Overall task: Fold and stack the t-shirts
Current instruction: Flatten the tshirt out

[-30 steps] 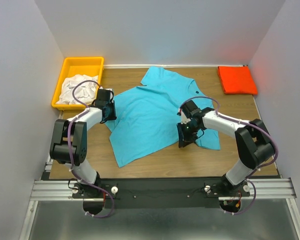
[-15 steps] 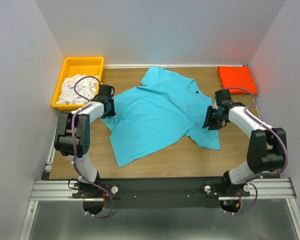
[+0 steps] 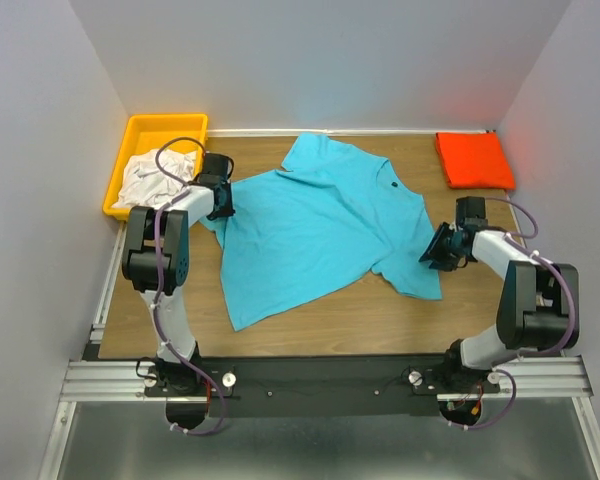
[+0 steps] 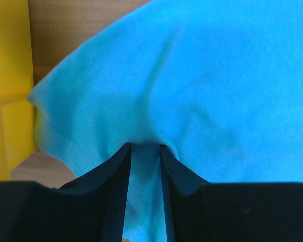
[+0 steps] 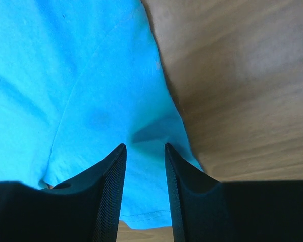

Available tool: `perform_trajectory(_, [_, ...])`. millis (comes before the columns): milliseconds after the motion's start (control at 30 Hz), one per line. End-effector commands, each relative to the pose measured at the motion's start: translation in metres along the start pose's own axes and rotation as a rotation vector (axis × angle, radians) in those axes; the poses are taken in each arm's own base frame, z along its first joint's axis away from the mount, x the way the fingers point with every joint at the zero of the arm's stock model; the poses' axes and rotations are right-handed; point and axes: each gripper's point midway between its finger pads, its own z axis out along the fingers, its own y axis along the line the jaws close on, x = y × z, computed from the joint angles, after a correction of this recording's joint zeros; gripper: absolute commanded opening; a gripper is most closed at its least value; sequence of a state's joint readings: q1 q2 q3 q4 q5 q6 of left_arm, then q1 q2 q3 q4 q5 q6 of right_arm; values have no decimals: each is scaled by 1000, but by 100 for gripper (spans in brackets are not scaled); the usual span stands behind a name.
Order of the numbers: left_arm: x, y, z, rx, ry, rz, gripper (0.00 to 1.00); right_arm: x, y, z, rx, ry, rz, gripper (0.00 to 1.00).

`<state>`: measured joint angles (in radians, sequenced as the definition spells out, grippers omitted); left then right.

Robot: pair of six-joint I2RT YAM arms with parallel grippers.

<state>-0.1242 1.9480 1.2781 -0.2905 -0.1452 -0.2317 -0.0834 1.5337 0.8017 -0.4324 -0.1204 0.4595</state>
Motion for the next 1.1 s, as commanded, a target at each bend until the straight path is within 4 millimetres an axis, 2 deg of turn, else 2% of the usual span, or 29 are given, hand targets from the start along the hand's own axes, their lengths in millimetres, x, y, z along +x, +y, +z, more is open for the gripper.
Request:
perform_trajectory(0, [5,11,13,-61,59,17,37,65,-30,3,59,145,109,44])
perform_trajectory(67, [-4,13,14,-81,47,20,37,77,-30,-1,45,156,163,44])
perform_trajectory(133, [-20,10,16,-84,24,20,38,79,-21,-11,-2,146,211,45])
perform_trajectory(267, [-51,5,16,-88,-27,22,42,62,-8,-31,-66,62,167,48])
perform_trajectory(300, [-65,2,10,-84,-60,17,44,56,-3,-35,-88,45,142,51])
perform_trajectory(367, [-81,-7,-1,-72,-109,20,48,39,8,-44,-121,4,83,52])
perform_trajectory(400, [-93,-12,-16,-62,-153,16,54,33,17,-45,-135,-6,39,52])
perform_trajectory(433, [-97,-21,-26,-55,-179,28,57,15,30,-52,-153,-53,-19,52])
perform_trajectory(467, [-105,-33,-46,-31,-230,32,63,-3,44,-55,-142,-101,-87,52])
perform_trajectory(500, [-110,-32,-55,-26,-255,26,64,-5,41,-54,-125,-111,-86,52])
perform_trajectory(533, [-111,-38,-64,-9,-272,24,64,-7,52,-48,-126,-102,-140,52])
perform_trajectory(567, [-111,-50,-74,17,-293,33,64,-26,68,-52,-147,-140,-162,52])
perform_trajectory(600, [-106,-53,-88,31,-307,38,64,-33,77,-49,-160,-146,-176,52])
perform_trajectory(633, [-100,-58,-94,46,-304,49,64,-38,85,-35,-160,-133,-188,52])
perform_trajectory(667, [-93,-65,-98,66,-298,66,63,-44,91,-32,-169,-139,-195,52])
perform_trajectory(700, [-75,-74,-103,92,-277,94,63,-57,103,-31,-189,-164,-196,52])
perform_trajectory(767, [-51,-86,-107,141,-232,124,62,-69,109,-18,-186,-176,-179,51])
perform_trajectory(800, [-30,-86,-106,155,-190,133,62,-69,107,0,-165,-146,-168,50])
perform_trajectory(833, [-16,-93,-108,180,-165,149,62,-79,112,4,-167,-160,-164,50])
perform_trajectory(867, [6,-95,-107,201,-123,153,61,-80,109,20,-142,-140,-151,50])
perform_trajectory(967, [40,-92,-105,221,-60,159,61,-79,97,42,-87,-118,-123,50])
perform_trajectory(1000, [46,-91,-106,223,-49,156,61,-80,94,43,-82,-119,-110,50])
perform_trajectory(1067, [52,-89,-106,227,-46,143,61,-74,74,52,-38,-92,-49,50])
